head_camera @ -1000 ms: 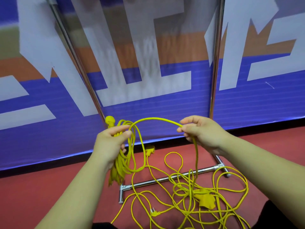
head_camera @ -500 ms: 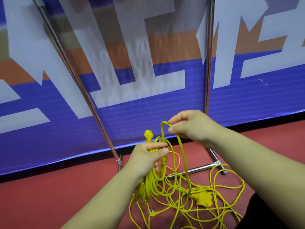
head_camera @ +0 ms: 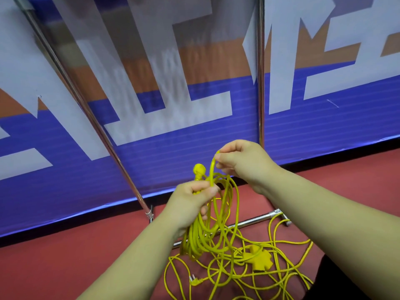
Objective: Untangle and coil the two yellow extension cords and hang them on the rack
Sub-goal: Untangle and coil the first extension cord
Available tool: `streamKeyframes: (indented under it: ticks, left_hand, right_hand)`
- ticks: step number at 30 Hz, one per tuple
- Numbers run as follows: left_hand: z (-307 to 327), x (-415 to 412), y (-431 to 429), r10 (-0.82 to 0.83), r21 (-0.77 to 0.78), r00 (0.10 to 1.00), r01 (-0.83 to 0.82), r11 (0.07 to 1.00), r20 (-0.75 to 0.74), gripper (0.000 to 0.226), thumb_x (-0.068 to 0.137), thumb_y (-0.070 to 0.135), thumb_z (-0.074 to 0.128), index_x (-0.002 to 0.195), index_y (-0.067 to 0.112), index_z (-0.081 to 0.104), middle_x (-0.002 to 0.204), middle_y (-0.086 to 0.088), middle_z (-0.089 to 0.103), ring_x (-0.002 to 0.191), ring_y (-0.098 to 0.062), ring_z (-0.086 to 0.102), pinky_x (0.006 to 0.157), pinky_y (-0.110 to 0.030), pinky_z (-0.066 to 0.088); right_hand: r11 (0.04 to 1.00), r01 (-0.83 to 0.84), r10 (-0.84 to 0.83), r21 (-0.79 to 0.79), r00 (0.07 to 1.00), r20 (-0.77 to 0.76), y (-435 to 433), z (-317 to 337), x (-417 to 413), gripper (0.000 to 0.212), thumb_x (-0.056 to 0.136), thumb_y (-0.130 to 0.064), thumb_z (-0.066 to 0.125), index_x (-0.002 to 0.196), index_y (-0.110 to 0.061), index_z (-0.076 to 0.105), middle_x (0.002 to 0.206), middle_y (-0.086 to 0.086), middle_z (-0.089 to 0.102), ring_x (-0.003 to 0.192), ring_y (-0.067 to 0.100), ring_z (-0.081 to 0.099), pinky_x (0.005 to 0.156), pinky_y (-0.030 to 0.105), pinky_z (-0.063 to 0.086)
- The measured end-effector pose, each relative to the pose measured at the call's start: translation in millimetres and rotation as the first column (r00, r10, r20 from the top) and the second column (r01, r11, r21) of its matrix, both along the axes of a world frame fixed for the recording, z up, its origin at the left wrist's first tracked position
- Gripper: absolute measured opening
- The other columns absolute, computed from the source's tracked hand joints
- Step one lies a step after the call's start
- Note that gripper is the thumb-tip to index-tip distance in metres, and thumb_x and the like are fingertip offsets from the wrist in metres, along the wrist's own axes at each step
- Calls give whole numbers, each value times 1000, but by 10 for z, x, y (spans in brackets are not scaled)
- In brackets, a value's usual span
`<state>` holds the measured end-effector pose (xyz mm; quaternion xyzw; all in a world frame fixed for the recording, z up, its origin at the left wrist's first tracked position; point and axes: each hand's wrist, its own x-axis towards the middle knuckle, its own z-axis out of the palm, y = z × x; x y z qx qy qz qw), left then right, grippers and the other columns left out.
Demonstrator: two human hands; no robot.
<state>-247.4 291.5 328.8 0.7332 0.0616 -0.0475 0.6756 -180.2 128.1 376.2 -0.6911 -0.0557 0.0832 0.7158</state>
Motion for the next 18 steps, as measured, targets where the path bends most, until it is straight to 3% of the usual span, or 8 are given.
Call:
streamKeyframes:
  ticks: [3, 6, 9, 12, 18]
  left_hand:
    - [199, 84, 160, 154, -148, 987, -146, 978, 39, 19, 95, 18, 65, 106, 2, 68, 70, -8, 42, 40, -9, 39, 38, -22, 39]
    - [417, 97, 331, 228, -250, 966, -193, 949, 121, 11, 97, 17, 61, 96, 8, 68, 64, -1, 43, 39, -7, 39, 37, -20, 38]
    - [572, 60, 440, 278, -279, 945, -224, 934, 170, 11, 98, 16, 60, 96, 11, 70, 64, 2, 43, 40, -6, 38, 38, -20, 38]
    - [648, 12, 497, 310, -306, 932, -244, 920, 190, 12, 98, 17, 60, 94, 14, 71, 65, 2, 43, 40, -6, 37, 39, -19, 37]
    - [648, -45, 614, 332, -335, 923, -255, 907, 196, 16, 98, 14, 60, 110, 14, 70, 68, 1, 44, 42, -6, 39, 40, -20, 39]
  right_hand:
    - [996, -91, 92, -14, 995, 39, -25, -98, -27, 18, 83, -10, 77, 80, -12, 59, 68, 13, 68, 75, 28, 69, 75, 47, 56]
    - [943, -285, 299, -171, 953, 57, 74, -294, -160, 25, 75, -22, 81, 82, -17, 57, 79, 23, 66, 73, 24, 57, 68, 41, 42]
    - [878, -430, 453, -209, 888, 77, 256, -440, -252, 23, 85, -7, 75, 89, -16, 54, 93, 16, 72, 75, 14, 61, 73, 32, 47]
    - [865, -424, 468, -268, 875, 124, 393, -500, -286, 23, 87, -3, 72, 89, -15, 53, 84, 2, 70, 66, 8, 58, 68, 26, 47]
    - [820, -423, 507, -386, 849, 146, 489, -538, -333, 25, 87, -3, 72, 86, -19, 53, 71, -2, 61, 64, 11, 55, 68, 33, 45]
